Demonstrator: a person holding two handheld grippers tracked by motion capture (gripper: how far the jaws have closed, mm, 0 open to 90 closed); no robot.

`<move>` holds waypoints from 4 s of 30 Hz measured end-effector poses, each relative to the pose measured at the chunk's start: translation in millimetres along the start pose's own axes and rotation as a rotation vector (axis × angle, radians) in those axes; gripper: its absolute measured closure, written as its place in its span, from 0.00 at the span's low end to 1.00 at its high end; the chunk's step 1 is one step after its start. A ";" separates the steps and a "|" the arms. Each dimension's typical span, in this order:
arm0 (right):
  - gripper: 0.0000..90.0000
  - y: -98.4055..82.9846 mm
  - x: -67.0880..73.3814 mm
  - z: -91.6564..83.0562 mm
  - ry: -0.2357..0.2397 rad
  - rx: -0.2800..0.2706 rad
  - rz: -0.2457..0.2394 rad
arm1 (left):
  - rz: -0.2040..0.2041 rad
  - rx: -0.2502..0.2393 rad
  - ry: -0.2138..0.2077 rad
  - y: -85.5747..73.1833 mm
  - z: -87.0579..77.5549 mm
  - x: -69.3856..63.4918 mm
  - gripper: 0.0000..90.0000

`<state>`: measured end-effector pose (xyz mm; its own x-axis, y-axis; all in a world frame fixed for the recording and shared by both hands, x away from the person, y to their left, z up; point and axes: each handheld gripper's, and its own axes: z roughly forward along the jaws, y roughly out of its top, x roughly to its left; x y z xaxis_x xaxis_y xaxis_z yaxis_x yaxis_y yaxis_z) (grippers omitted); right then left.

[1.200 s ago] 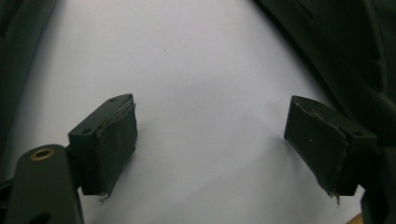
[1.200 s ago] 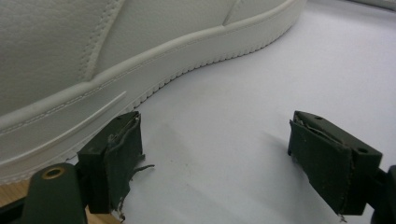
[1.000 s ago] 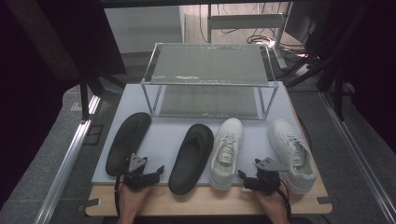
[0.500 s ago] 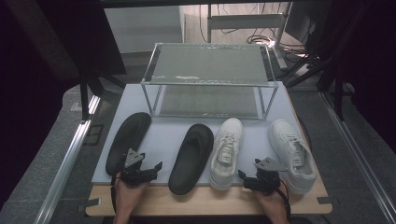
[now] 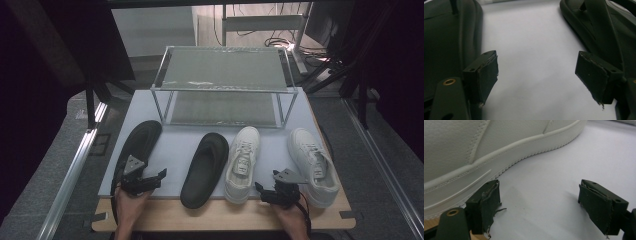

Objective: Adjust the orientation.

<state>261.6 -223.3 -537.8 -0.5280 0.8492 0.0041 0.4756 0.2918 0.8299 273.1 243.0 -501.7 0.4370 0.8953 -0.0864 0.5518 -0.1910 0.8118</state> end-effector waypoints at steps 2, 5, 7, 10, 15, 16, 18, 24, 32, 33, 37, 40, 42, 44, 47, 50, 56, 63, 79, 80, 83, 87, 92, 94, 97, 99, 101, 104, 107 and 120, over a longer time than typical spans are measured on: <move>0.20 0.0 0.0 0.0 -0.001 -0.001 -0.001 | 0.002 -0.001 0.005 1.4 -1.6 3.9 0.21; 0.20 0.0 0.0 0.0 -0.001 0.000 -0.001 | 0.003 0.002 0.016 3.1 -2.9 8.1 0.21; 0.20 0.0 0.0 0.0 -0.001 0.000 0.000 | 0.001 -0.001 0.009 4.5 -3.9 13.1 0.20; 0.20 0.0 0.0 0.0 -0.001 0.000 0.000 | -0.001 0.003 0.028 6.8 -3.7 20.6 0.20; 0.20 0.0 0.0 0.0 -0.001 0.000 0.000 | 0.006 0.027 0.070 9.4 -0.7 30.1 0.25; 0.20 0.0 0.0 0.0 -0.001 0.000 0.000 | 0.006 0.029 0.078 9.8 -0.3 32.0 0.27; 0.20 0.0 0.0 0.0 -0.001 0.000 0.000 | 0.006 0.033 0.085 10.4 -0.2 34.0 0.32; 0.20 0.0 0.0 0.0 0.000 0.000 0.001 | -0.014 0.061 0.092 15.1 3.3 46.4 0.49; 0.20 0.0 0.0 0.0 0.000 0.000 0.001 | -0.028 0.103 0.103 22.2 10.5 55.1 0.69; 0.20 0.0 0.0 0.0 0.000 0.000 0.001 | -0.028 0.106 0.100 23.6 11.0 55.9 0.71; 0.20 0.0 0.0 0.0 0.000 0.000 0.001 | -0.027 0.122 0.096 28.3 13.3 59.2 0.77; 0.20 0.0 0.0 0.0 0.000 0.000 0.001 | -0.024 0.132 0.094 29.4 15.6 60.1 0.79; 0.20 0.0 0.0 0.0 0.000 0.000 0.001 | -0.024 0.147 0.089 30.3 20.2 60.6 0.80; 0.20 0.0 0.0 0.0 -0.001 0.000 0.000 | -0.024 0.153 0.093 30.8 22.0 60.2 0.81; 0.20 0.0 0.0 0.0 0.000 0.000 0.001 | -0.022 0.163 0.095 32.6 25.4 59.5 0.84; 0.20 0.0 0.0 0.0 0.000 0.000 0.001 | -0.024 0.173 0.097 34.8 27.1 59.3 0.87; 0.20 0.0 0.0 0.0 0.000 0.000 0.001 | -0.030 0.170 0.101 34.9 26.5 58.3 0.93; 0.20 0.0 0.0 0.0 0.000 0.000 0.001 | -0.037 0.145 0.094 32.5 13.6 63.0 0.93; 0.20 0.0 0.1 0.1 -0.002 0.000 0.001 | 0.027 0.124 0.052 26.2 -17.2 48.4 0.93; 0.20 0.0 0.1 0.1 -0.002 0.000 0.001 | 0.034 0.124 0.048 26.0 -18.3 46.1 0.93; 0.20 0.0 0.1 0.1 -0.002 0.000 0.001 | 0.044 0.122 0.038 25.9 -19.6 42.3 0.93; 0.20 0.0 0.2 0.1 -0.003 0.000 0.001 | 0.079 0.118 0.005 29.8 -19.4 30.1 0.93; 0.20 0.0 0.2 0.1 -0.002 0.000 0.001 | 0.103 0.113 -0.020 36.0 -14.2 20.0 0.93; 0.20 0.0 0.2 0.1 -0.002 0.000 0.002 | 0.108 0.114 -0.028 38.4 -11.2 16.2 0.93; 0.20 0.0 0.2 0.1 -0.002 0.000 0.002 | 0.113 0.113 -0.037 41.0 -7.0 12.5 0.93; 0.20 0.0 0.1 0.1 -0.002 0.000 0.001 | 0.116 0.114 -0.043 43.9 -0.8 9.3 0.93; 0.20 0.0 0.1 0.1 -0.002 0.000 0.001 | 0.114 0.114 -0.045 46.0 3.7 7.5 0.93; 0.20 0.0 0.1 0.1 -0.001 0.000 0.002 | 0.109 0.110 -0.048 48.4 8.8 5.5 0.93; 0.20 0.0 0.1 0.1 -0.001 0.000 0.002 | 0.106 0.106 -0.050 52.9 18.0 2.4 0.93; 0.20 0.1 0.1 0.0 -0.001 0.000 0.004 | 0.083 0.084 -0.036 69.1 53.1 -8.8 0.93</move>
<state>261.6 -223.3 -537.7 -0.5258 0.8506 0.0068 0.4776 0.2886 0.8298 345.1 200.6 -475.5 0.5084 0.8600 -0.0428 0.5696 -0.2986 0.7658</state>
